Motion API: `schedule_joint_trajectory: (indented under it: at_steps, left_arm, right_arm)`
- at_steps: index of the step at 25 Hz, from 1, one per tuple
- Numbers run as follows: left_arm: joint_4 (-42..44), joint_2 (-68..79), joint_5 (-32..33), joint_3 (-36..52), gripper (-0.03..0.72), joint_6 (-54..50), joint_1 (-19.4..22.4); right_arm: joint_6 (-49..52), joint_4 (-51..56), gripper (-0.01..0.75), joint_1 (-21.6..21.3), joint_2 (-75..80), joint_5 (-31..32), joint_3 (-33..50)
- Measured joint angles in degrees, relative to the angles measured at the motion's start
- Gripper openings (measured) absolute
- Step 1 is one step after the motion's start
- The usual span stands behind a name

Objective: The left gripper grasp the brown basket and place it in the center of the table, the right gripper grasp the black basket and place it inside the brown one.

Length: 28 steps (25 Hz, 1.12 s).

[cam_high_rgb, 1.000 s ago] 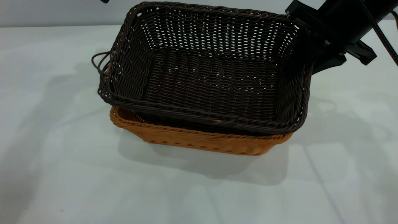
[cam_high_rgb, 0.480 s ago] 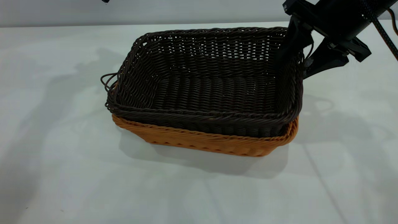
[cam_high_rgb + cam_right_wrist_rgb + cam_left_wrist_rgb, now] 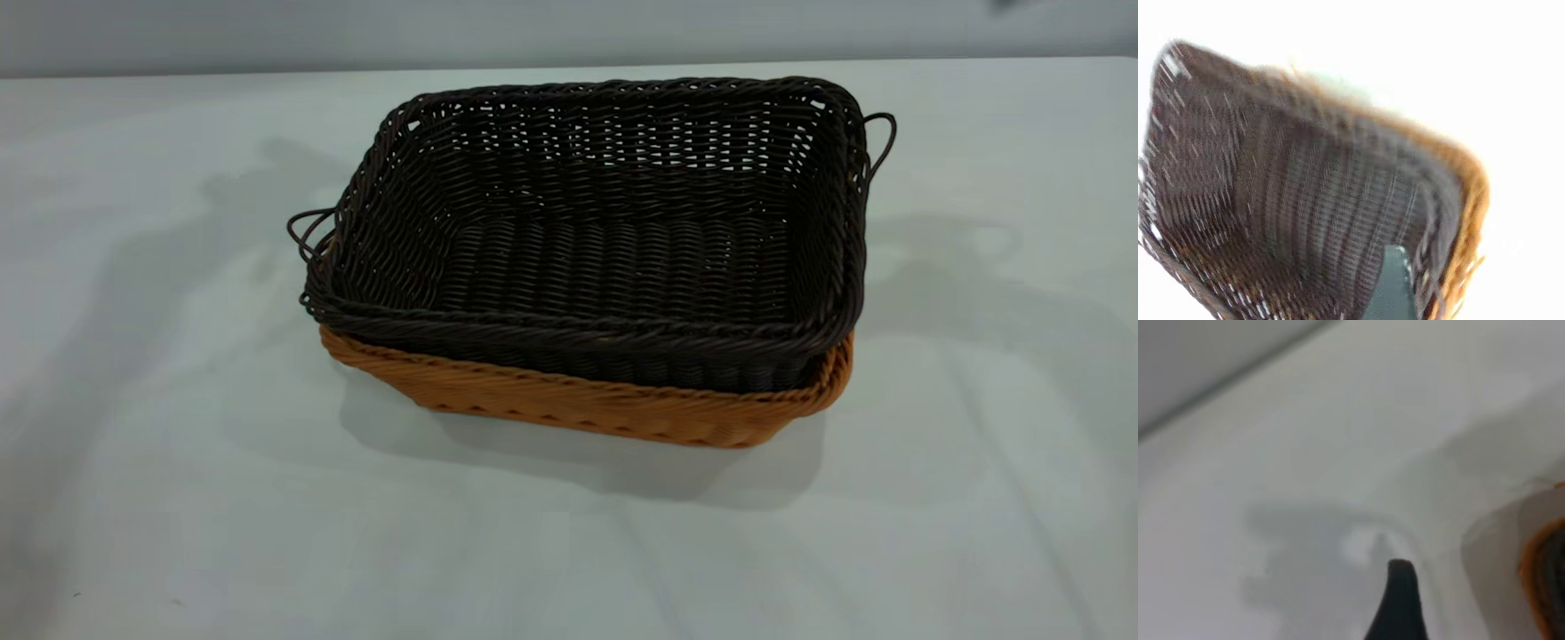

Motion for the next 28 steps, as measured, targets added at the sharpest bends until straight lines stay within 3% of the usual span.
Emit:
schedule_joint_trajectory:
  at_steps: [6,12,15,19,28]
  left_arm:
    - [4.51,-13.03,5.49,0.0,0.572,-8.52,0.0]
    - [12.03,-24.65,18.09,0.19,0.572,-19.82,0.0]
    - [14.63,-29.87,21.26,3.1,0.572,-23.23,0.0]
    - [15.3,-37.86,21.26,11.67,0.572,-25.58,0.0]
    - [15.3,-60.16,21.26,39.77,0.572,-27.77,0.0]
  right_arm:
    - [-1.34,-0.74,0.559,-1.22,-17.78,4.39,-0.84]
    - [-1.8,-0.93,0.561,-1.22,-33.66,10.66,0.47]
    - [-1.8,-0.93,0.561,-1.22,-39.92,11.86,4.6]
    - [-1.85,-1.64,0.561,-1.22,-47.34,12.36,12.97]
    - [-1.85,-2.6,0.561,-1.22,-66.54,12.65,29.57]
